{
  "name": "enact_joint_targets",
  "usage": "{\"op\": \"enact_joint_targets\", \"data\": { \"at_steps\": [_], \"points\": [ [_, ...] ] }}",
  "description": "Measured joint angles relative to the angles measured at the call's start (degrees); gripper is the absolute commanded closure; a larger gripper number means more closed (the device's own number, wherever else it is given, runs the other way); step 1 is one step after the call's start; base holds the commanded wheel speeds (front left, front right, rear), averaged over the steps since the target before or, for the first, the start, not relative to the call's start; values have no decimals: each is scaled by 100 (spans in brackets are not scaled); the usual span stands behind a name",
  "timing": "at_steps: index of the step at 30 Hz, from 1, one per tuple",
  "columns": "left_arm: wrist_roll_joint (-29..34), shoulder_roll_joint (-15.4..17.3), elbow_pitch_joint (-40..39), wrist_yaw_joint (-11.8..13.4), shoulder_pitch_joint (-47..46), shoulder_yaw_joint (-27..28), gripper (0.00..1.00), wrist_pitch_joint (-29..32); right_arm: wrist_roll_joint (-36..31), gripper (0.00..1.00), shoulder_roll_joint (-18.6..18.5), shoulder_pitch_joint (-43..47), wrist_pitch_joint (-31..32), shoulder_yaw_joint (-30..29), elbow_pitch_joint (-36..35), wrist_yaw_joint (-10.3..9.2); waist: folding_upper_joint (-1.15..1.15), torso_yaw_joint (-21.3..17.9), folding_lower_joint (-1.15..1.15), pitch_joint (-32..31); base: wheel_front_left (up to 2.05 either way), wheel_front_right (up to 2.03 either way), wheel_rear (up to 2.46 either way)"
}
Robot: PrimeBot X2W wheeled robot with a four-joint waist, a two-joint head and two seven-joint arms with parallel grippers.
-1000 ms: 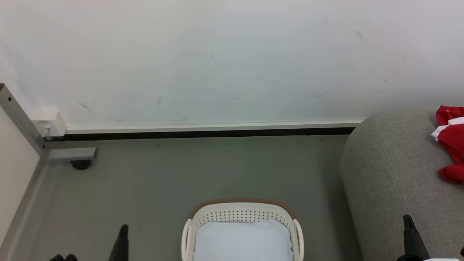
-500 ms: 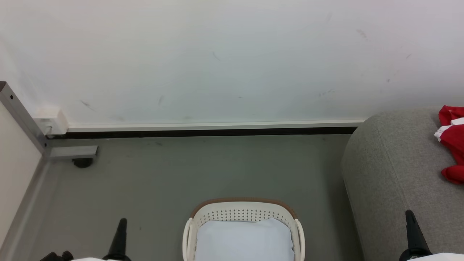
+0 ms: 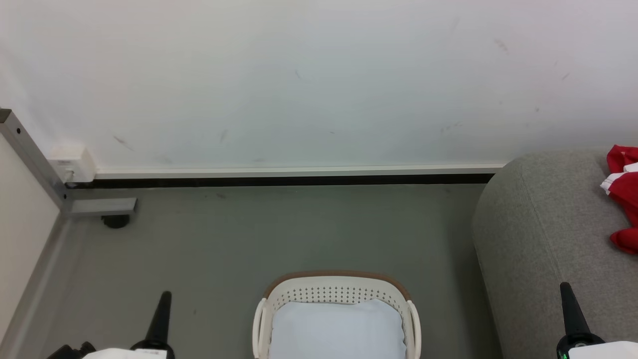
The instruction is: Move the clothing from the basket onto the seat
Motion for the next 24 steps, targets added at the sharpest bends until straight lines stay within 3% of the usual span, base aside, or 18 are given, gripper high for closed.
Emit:
{"op": "enact_joint_targets", "data": {
  "at_steps": [24],
  "points": [
    [-1138, -12, -13, -76, -180, 165, 100, 299, 1236, 100, -15, -127, 305, -99, -42, 0, 0, 60, 0, 39, 0, 0, 0]
  ]
}}
